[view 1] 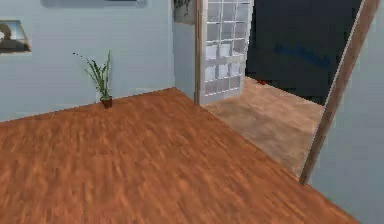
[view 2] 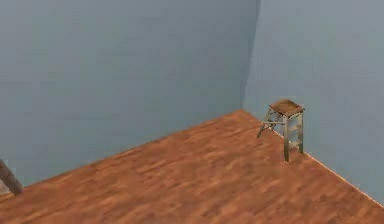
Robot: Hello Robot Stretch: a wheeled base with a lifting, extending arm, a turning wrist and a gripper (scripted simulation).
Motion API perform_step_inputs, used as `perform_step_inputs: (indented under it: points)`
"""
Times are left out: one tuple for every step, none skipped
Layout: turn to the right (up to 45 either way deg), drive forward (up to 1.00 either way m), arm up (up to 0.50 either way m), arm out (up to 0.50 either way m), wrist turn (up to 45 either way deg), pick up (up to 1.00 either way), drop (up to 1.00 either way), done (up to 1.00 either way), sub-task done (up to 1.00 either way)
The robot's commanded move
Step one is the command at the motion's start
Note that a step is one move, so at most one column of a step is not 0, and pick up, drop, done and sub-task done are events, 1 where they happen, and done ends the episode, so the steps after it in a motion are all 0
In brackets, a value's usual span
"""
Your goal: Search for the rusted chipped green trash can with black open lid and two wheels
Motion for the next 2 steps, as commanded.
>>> perform_step_inputs:
  points:
    - [12.0, 0.00, 0.00, 0.00, 0.0, 0.00, 0.00, 0.00, 0.00]
    - [0.0, 1.00, 0.00, 0.00, 0.0, 0.00, 0.00, 0.00, 0.00]
